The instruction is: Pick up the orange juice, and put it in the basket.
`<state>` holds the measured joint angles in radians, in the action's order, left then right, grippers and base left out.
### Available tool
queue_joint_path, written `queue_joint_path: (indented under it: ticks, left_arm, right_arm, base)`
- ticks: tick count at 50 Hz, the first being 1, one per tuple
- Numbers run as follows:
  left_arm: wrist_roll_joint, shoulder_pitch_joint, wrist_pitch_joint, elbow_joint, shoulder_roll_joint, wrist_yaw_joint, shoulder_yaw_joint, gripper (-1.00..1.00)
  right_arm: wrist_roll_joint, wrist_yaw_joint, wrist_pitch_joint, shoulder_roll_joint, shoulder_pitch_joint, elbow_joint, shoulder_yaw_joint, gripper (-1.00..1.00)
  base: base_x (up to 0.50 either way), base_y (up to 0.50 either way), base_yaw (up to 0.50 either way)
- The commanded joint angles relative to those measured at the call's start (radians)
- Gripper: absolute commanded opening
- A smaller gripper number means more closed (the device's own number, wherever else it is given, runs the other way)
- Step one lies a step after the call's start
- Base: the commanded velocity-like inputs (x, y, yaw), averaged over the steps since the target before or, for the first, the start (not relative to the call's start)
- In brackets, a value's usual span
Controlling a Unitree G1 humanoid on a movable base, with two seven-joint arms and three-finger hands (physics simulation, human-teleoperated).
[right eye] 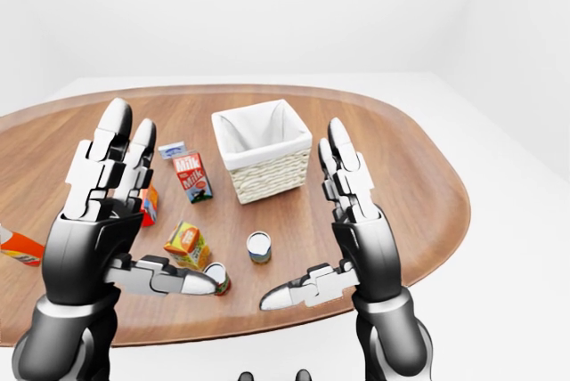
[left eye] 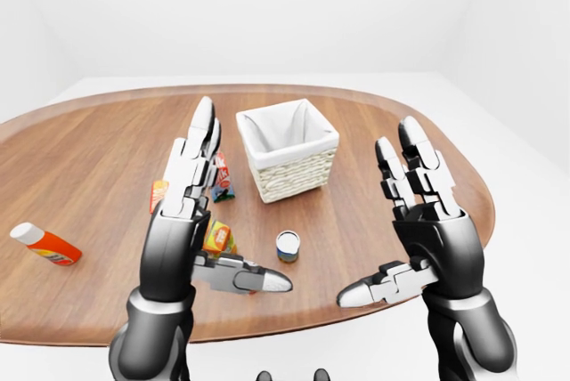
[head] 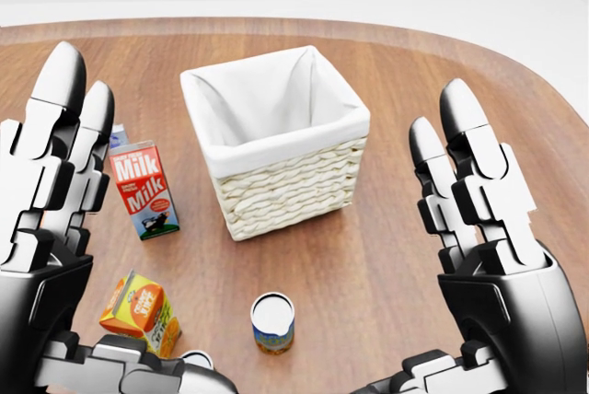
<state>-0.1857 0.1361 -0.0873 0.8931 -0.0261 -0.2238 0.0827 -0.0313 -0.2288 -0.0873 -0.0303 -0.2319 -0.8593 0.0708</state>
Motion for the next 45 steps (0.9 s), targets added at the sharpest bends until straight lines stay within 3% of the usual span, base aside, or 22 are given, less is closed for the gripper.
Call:
queue_joint_path:
  ticks: [1, 27, 31, 33, 35, 37, 40, 42, 43, 44, 45]
  left_arm:
    - [0.014, 0.003, 0.000, 0.021, -0.002, -0.005, 0.003, 1.00]
    - [0.040, -0.004, 0.000, 0.042, -0.001, -0.010, -0.020, 1.00]
    - [0.034, -0.005, 0.000, 0.049, -0.002, -0.009, -0.013, 1.00]
    - [-0.017, -0.003, 0.000, 0.057, -0.018, -0.005, -0.009, 1.00]
    - [0.015, -0.007, 0.000, 0.063, -0.004, -0.015, -0.029, 1.00]
    - [-0.036, -0.017, 0.000, 0.067, -0.017, -0.023, -0.029, 1.00]
    - [-0.042, -0.041, 0.000, 0.095, -0.028, -0.080, -0.046, 1.00]
    - [-0.058, -0.087, 0.000, 0.107, -0.067, -0.172, -0.075, 1.00]
    - [-0.128, -0.102, 0.000, 0.094, -0.111, -0.234, -0.076, 1.00]
    - [-0.164, -0.120, 0.000, 0.086, -0.119, -0.279, -0.089, 1.00]
    - [-0.185, -0.173, 0.000, 0.092, -0.170, -0.387, -0.126, 1.00]
  right_arm:
    - [-0.016, 0.003, 0.000, 0.001, -0.003, 0.004, 0.001, 1.00]
    - [0.004, 0.015, 0.000, -0.006, -0.013, 0.010, 0.035, 1.00]
    - [-0.010, 0.011, 0.000, -0.007, -0.006, 0.009, 0.018, 1.00]
    - [-0.014, 0.011, 0.000, -0.005, -0.004, 0.004, 0.009, 1.00]
    - [-0.008, 0.010, 0.000, -0.003, -0.007, 0.015, 0.010, 1.00]
    - [-0.013, 0.010, 0.000, 0.001, -0.012, 0.021, 0.006, 1.00]
    - [-0.022, 0.010, 0.000, 0.001, -0.012, 0.015, 0.000, 1.00]
    - [-0.023, 0.009, 0.000, 0.002, -0.012, 0.026, 0.001, 1.00]
    - [-0.025, 0.010, 0.000, 0.001, -0.013, 0.024, 0.000, 1.00]
    - [-0.026, 0.010, 0.000, 0.002, -0.014, 0.023, -0.001, 1.00]
    - [-0.037, 0.009, 0.000, 0.003, -0.017, 0.023, -0.006, 1.00]
  base:
    - [0.39, -0.16, 0.00]
    - [0.45, -0.18, 0.00]
    - [0.28, 0.02, 0.00]
    - [0.06, 0.01, 0.00]
    - [0.00, 0.00, 0.00]
    - [0.00, 0.00, 0.00]
    - [0.00, 0.00, 0.00]
    - [0.00, 0.00, 0.00]
    - [0.00, 0.00, 0.00]
    - [0.00, 0.00, 0.00]
    - [0.00, 0.00, 0.00]
